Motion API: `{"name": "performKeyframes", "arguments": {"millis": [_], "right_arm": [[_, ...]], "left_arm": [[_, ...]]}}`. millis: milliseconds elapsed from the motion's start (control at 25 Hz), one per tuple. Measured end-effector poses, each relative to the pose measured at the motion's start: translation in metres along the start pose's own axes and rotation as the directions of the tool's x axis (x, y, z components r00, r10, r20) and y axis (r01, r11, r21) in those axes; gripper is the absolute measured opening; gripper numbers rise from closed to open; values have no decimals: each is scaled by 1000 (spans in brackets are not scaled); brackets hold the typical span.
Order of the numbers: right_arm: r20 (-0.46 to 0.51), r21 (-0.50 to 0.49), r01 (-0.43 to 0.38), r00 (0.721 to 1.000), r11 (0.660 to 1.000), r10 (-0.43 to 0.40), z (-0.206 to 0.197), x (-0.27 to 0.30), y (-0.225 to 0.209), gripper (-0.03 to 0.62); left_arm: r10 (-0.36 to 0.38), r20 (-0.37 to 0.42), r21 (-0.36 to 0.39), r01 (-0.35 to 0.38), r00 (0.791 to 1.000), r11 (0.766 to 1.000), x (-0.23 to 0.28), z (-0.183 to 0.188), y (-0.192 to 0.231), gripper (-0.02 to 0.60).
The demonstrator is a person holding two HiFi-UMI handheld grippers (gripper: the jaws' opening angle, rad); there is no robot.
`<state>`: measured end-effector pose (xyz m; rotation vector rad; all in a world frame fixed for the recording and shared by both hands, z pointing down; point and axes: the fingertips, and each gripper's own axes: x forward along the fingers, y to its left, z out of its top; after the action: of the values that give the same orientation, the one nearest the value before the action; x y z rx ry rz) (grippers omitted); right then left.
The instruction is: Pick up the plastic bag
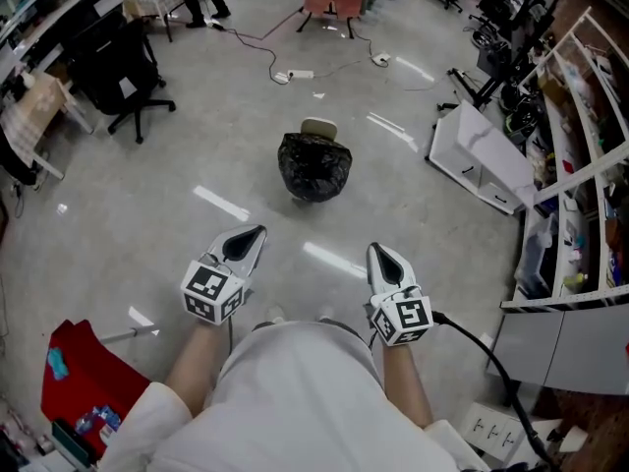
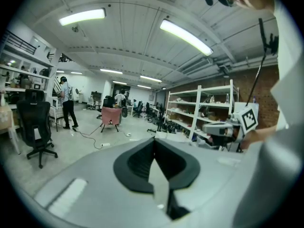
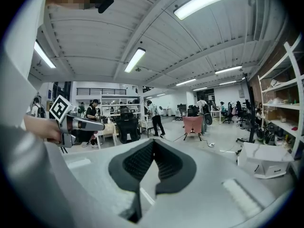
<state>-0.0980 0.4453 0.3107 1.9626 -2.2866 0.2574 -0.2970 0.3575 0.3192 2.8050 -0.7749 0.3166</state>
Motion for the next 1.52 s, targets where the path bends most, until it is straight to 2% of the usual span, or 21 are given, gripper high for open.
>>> {"name": "performKeyframes", "arguments": {"millis": [360,720,1080,1520], "right_arm": [[-27,16,-5,1000,1000,5,-15,10,23,3],[-32,22,-21,999,1000,22,-11,39,13,3],[-32,15,-57,998,998,57,-5,93,-24,3],[-67,7,-106,992,994,106,7,169,-105,3]], "left_arm": [[2,-34,-16,-3,999,1000,-15,-16,24,5],[35,-42,-19,-36,999,999,-3,-15,46,5],[66,-42,-32,-67,997,997,38,-9,73,5],[104,-57,-31,-105,993,994,135,22,102,5]]}}
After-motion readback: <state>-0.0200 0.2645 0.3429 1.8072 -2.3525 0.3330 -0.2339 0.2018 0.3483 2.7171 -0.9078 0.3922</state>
